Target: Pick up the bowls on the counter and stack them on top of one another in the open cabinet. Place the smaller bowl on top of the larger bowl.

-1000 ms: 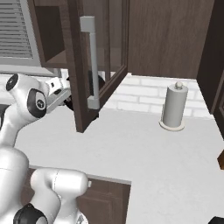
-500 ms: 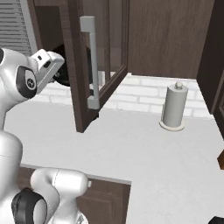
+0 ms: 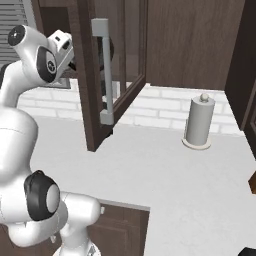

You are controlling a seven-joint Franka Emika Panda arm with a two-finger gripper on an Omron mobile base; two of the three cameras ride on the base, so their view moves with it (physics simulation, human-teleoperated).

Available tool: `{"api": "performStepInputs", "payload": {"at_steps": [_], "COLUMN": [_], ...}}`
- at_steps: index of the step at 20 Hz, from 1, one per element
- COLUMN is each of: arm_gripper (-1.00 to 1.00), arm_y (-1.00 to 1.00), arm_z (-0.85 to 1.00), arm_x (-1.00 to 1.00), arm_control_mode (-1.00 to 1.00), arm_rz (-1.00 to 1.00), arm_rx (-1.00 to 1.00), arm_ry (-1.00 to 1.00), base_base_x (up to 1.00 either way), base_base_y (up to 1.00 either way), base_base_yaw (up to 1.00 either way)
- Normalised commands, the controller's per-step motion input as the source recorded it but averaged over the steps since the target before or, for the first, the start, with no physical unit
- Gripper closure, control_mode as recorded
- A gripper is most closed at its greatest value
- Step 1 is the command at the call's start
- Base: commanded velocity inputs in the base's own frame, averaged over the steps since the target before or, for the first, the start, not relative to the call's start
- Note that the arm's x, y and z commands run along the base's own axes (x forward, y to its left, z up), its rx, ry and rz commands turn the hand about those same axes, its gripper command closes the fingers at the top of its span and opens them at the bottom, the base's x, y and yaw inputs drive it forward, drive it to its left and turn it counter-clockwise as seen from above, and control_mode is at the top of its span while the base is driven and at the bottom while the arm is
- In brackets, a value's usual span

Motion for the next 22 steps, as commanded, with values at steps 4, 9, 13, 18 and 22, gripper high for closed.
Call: {"api": "performStepInputs", "payload": {"at_steps": [4,9,13,18,22], "arm_gripper": [1.00,1.00,1.00,-1.00,-1.00], "arm_y": [-0.18,-0.14,-0.06,-0.04,0.00], "arm_z": [-0.06,-0.20,-0.32,-0.10,0.01], "arm_x": [0.43,0.75,0.89,0.66,-0.34], "arm_control_mode": [-1.00,-1.00,-1.00,-1.00,-1.00], "arm_rz": [0.03,0.02,0.01,0.00,0.00], "arm_rx": [0.00,0.00,-0.01,0.00,0.00], "arm_ry": [-0.09,-0.07,-0.01,0.00,-0.08], "base_base_x": [0.00,0.00,0.00,0.00,0.00], "base_base_y": [0.00,0.00,0.00,0.00,0.00], "base_base_yaw": [0.00,0.00,0.00,0.00,0.00]}}
